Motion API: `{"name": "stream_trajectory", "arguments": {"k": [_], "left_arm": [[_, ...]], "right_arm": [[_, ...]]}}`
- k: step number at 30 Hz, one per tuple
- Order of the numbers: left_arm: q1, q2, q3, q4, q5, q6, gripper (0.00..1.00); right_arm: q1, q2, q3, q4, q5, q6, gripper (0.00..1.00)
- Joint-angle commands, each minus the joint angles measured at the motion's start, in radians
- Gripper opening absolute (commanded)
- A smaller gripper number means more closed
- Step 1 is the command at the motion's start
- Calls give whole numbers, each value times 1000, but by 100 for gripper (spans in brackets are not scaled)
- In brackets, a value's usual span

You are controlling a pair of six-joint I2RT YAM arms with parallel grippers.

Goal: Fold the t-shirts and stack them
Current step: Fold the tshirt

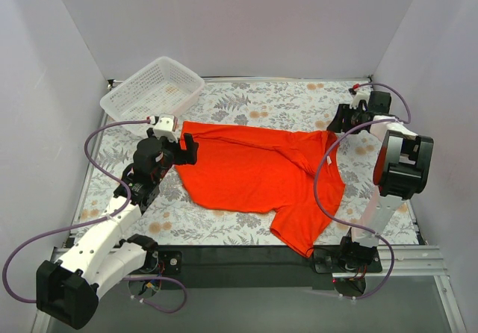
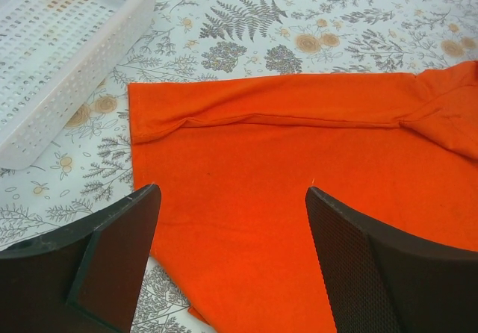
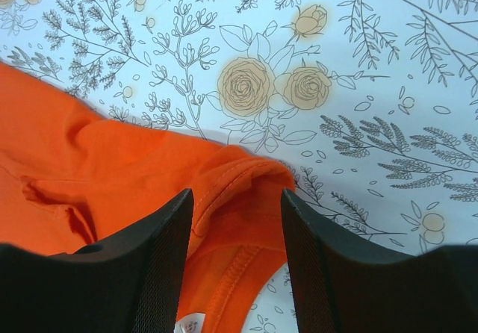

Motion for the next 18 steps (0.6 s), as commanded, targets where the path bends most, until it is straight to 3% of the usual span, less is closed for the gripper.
{"name": "stream_trajectory", "arguments": {"k": [1,7,18], "left_arm": [[-4,-7,15,-8,28,0,73],[-4,4,16,-10,48,-1,73],[-4,13,16,-8,55,-1,73]], "right_arm": [[12,-5,32,-6,-21,47,48],[47,10,25,-28,35,52,42],[55,5,30,-42,115,60,11]]}}
